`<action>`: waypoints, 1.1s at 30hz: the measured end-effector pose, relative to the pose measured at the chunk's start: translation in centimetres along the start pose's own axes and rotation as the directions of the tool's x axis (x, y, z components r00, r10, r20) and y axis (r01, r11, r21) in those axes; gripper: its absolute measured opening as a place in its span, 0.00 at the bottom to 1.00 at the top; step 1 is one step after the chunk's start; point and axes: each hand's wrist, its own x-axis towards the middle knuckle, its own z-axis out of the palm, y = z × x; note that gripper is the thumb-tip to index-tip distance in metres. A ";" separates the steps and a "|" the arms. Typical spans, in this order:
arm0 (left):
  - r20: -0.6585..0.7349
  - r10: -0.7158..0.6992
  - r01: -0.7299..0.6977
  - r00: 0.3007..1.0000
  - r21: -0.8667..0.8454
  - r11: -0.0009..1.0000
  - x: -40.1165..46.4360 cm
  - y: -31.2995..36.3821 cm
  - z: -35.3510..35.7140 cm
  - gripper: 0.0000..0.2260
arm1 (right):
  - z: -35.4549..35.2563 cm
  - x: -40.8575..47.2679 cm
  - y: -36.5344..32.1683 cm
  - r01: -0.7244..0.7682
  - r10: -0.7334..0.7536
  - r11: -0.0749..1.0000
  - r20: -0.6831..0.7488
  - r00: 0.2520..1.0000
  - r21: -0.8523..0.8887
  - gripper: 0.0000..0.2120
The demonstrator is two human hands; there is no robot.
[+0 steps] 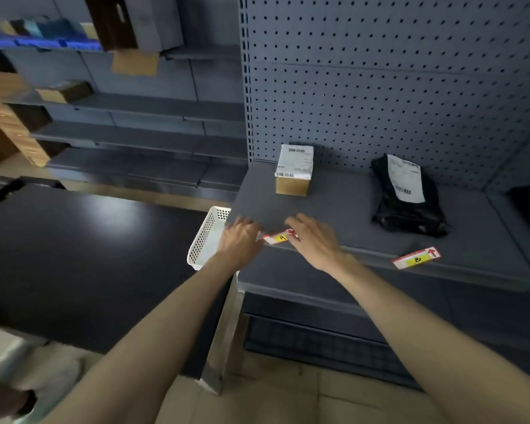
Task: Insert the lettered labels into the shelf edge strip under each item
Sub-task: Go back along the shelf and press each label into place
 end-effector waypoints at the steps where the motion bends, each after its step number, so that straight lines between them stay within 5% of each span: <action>1: 0.008 0.026 -0.026 1.000 0.011 1.000 0.2 -0.3 0.5 0.13 | 0.2 0.1 -0.3 -0.002 0.002 1.000 -0.002 1.000 -0.001 0.08; 9: -0.172 0.222 -0.233 0.960 -0.047 0.971 1.6 -1.0 2.1 0.07 | 0.9 0.6 -0.3 -0.105 0.104 0.994 -0.030 0.994 -0.023 0.07; 18: -0.121 0.459 -0.446 0.880 0.119 0.887 2.4 -2.0 1.2 0.04 | 2.3 -0.3 -0.4 -0.178 0.177 0.984 -0.057 0.983 -0.005 0.03; 30: -0.086 0.387 -0.368 0.918 0.179 0.913 2.4 -0.9 0.9 0.07 | 2.9 -1.5 -0.5 -0.111 0.117 0.978 0.022 0.993 -0.177 0.10; 33: -0.062 0.351 -0.331 0.934 0.210 0.920 2.4 -0.4 0.9 0.07 | 2.4 -1.8 -0.1 -0.098 0.100 0.986 0.008 0.995 -0.134 0.05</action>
